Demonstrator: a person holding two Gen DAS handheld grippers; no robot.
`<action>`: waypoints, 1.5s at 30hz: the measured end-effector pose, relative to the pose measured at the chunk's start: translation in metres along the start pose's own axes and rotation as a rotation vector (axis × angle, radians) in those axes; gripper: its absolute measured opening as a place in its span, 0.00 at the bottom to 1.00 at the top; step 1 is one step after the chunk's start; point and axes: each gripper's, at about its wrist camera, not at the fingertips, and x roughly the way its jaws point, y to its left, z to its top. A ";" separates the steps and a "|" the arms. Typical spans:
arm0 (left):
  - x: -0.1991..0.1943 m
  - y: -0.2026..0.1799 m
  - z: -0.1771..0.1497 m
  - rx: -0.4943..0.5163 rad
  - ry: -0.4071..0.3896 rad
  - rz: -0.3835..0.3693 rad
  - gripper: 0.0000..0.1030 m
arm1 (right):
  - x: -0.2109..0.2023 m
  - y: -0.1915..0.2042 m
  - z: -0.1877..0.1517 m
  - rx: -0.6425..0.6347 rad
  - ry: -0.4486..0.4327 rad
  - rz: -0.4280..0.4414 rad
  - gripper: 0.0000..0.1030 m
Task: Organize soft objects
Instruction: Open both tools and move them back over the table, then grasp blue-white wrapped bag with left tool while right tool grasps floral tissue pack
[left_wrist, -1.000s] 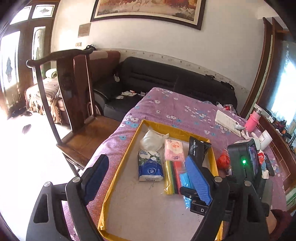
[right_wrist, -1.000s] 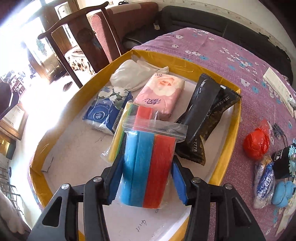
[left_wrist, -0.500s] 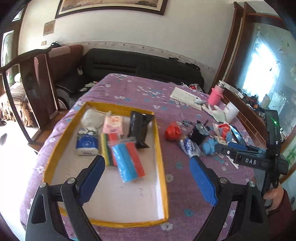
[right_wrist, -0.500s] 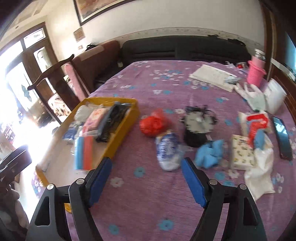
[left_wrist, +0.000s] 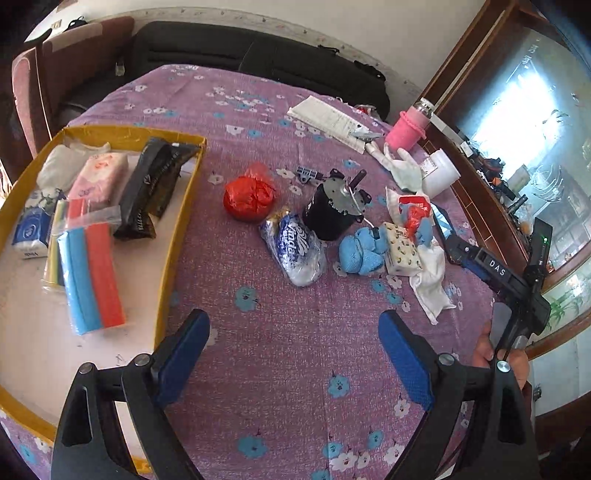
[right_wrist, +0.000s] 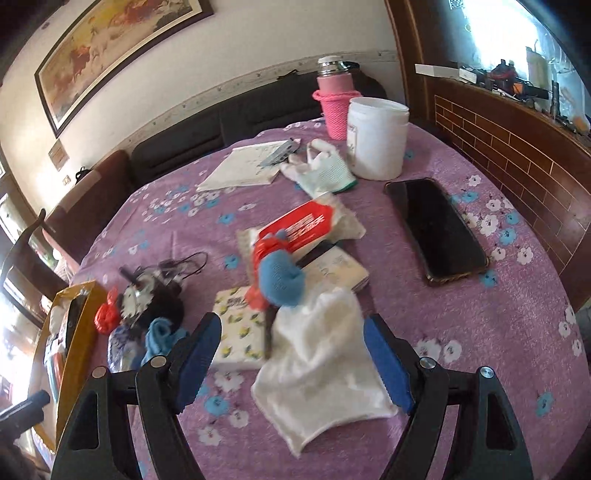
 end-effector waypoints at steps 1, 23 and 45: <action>0.007 -0.002 0.001 -0.004 0.012 0.011 0.89 | 0.005 -0.006 0.004 0.007 -0.007 -0.008 0.80; 0.101 -0.034 0.035 0.151 -0.012 0.182 0.42 | 0.025 -0.014 -0.011 0.023 0.040 0.044 0.81; 0.067 -0.012 -0.020 0.085 -0.067 0.025 0.56 | 0.035 0.040 -0.033 -0.252 0.011 -0.119 0.86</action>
